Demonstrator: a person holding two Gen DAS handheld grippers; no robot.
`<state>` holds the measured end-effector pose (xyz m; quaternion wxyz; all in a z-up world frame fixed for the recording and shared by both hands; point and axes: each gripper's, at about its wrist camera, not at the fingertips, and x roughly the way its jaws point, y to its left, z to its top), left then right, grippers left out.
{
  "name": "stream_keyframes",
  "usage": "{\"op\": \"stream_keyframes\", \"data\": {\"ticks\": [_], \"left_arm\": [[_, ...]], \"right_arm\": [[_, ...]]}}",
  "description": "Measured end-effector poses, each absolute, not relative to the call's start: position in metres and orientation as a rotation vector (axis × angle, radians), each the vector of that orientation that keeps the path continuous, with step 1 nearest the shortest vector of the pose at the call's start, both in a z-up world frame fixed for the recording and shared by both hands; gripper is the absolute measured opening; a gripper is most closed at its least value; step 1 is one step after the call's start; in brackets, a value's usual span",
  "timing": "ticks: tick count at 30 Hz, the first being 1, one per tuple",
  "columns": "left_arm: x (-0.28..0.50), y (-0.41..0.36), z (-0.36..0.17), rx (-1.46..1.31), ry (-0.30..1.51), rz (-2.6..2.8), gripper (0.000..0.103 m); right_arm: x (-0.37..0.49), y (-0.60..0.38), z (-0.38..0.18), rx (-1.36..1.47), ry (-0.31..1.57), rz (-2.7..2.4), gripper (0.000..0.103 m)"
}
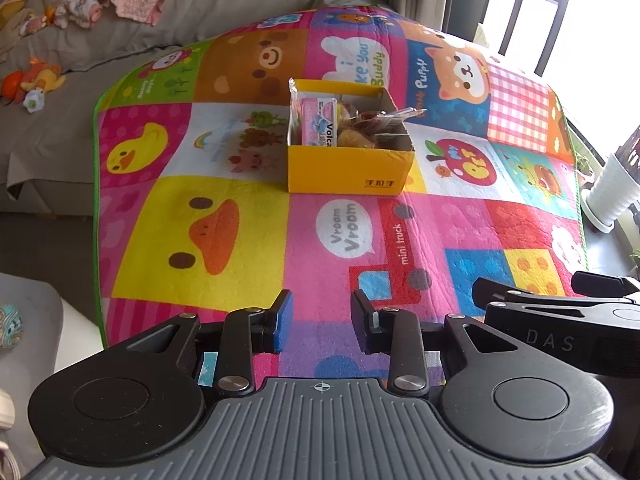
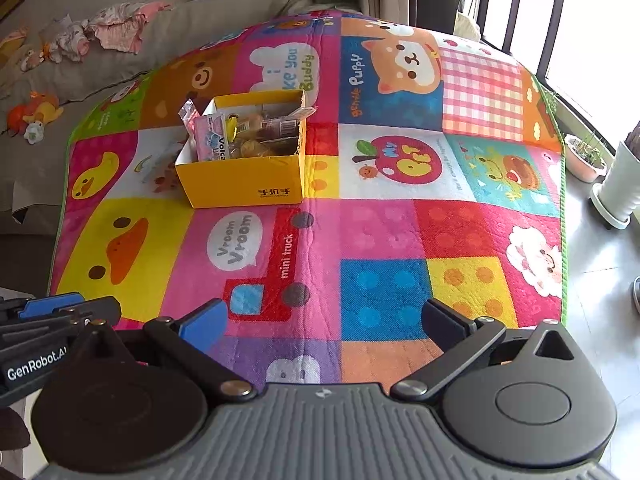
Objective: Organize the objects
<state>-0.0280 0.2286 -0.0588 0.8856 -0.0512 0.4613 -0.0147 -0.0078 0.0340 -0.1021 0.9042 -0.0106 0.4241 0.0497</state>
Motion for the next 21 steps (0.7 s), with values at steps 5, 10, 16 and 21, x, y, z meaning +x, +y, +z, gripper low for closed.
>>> {"op": "stream_keyframes", "data": {"ticks": [5, 10, 16, 21], "left_arm": [[-0.028, 0.229, -0.059, -0.107, 0.96, -0.033, 0.034], [-0.027, 0.233, -0.065, -0.138, 0.959, -0.06, 0.032], [-0.028, 0.234, -0.065, -0.096, 0.914, -0.031, 0.027], [-0.034, 0.225, -0.054, -0.001, 0.823, 0.017, 0.02]], "right_arm": [[-0.008, 0.034, -0.103, -0.022, 0.884, 0.105, 0.103], [-0.008, 0.035, -0.105, -0.02, 0.89, 0.105, 0.103], [-0.008, 0.035, -0.106, -0.019, 0.886, 0.103, 0.103], [-0.01, 0.035, -0.102, -0.009, 0.871, 0.115, 0.103]]}}
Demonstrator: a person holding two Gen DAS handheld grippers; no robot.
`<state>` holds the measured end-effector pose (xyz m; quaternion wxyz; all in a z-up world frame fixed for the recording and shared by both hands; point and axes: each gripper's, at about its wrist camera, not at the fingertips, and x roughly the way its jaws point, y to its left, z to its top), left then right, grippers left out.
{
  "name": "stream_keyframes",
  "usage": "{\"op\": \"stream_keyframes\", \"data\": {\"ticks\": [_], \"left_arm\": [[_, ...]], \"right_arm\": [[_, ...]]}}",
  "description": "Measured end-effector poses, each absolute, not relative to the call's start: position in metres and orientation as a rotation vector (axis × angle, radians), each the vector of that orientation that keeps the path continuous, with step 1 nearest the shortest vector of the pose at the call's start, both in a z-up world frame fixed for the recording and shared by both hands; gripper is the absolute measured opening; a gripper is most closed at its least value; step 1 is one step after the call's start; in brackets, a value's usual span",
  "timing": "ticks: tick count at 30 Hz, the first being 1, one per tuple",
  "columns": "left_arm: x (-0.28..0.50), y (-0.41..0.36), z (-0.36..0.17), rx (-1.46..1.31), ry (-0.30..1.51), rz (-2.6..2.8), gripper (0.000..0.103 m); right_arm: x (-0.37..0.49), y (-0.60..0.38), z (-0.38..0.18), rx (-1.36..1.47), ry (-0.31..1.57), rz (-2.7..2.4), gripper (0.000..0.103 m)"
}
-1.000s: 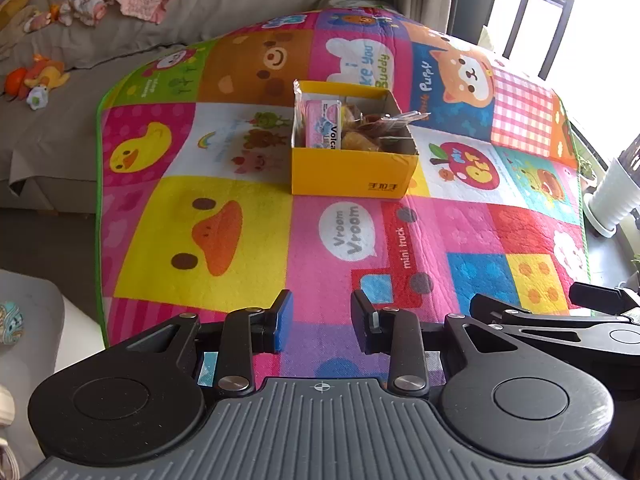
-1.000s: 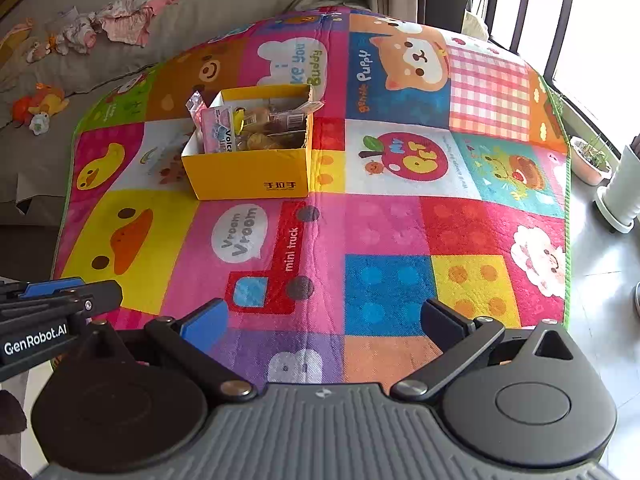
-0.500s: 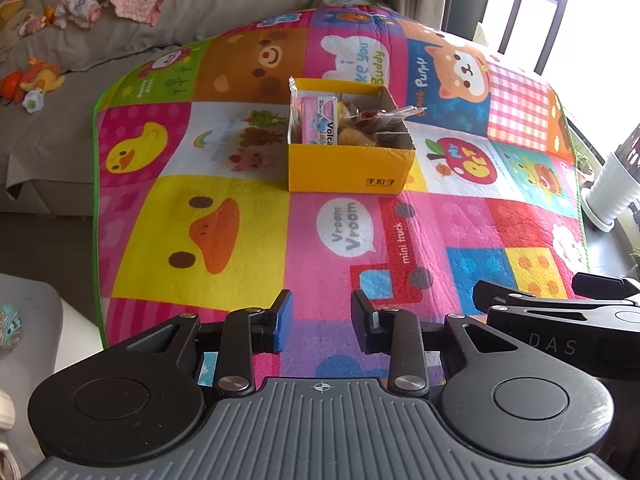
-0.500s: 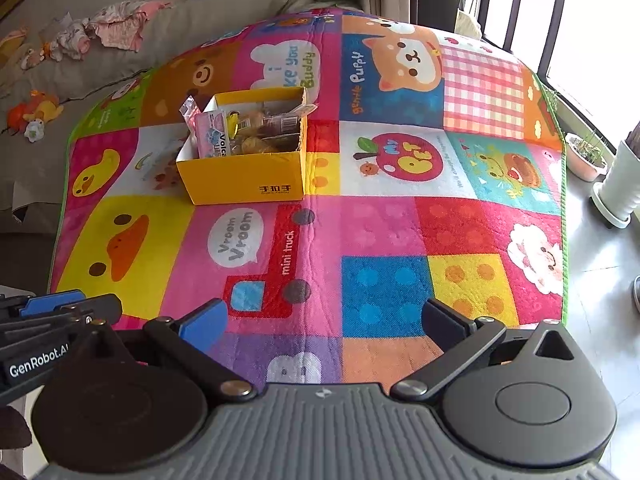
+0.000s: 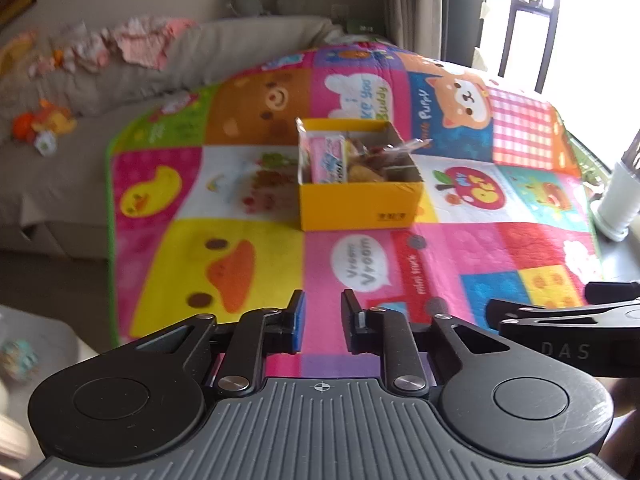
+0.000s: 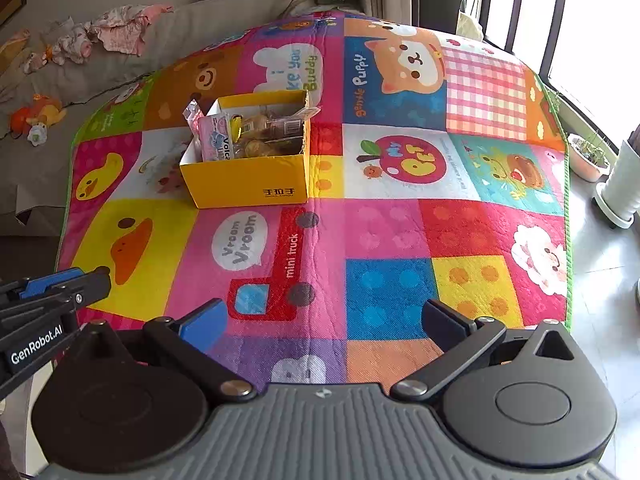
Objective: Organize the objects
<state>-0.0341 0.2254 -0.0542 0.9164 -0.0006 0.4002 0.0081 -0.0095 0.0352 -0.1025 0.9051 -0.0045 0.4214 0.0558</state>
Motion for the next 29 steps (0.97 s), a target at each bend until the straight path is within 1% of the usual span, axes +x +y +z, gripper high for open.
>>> {"op": "stream_keyframes", "data": {"ticks": [2, 8, 13, 20, 29], "left_arm": [[-0.034, 0.22, -0.055, 0.052, 0.839, 0.053, 0.017], [-0.035, 0.219, -0.062, 0.028, 0.909, 0.012, 0.017], [-0.041, 0.212, -0.061, 0.06, 0.894, 0.0, 0.017], [-0.036, 0.214, -0.062, 0.02, 0.939, -0.008, 0.017], [-0.034, 0.215, -0.059, 0.014, 0.904, 0.015, 0.017]], "right_arm": [[-0.011, 0.036, -0.101, -0.008, 0.868, 0.121, 0.103], [-0.013, 0.037, -0.1, -0.009, 0.869, 0.125, 0.103], [-0.012, 0.039, -0.102, -0.013, 0.872, 0.128, 0.103], [-0.013, 0.04, -0.104, -0.015, 0.873, 0.129, 0.103], [-0.012, 0.038, -0.107, -0.01, 0.883, 0.117, 0.103]]}}
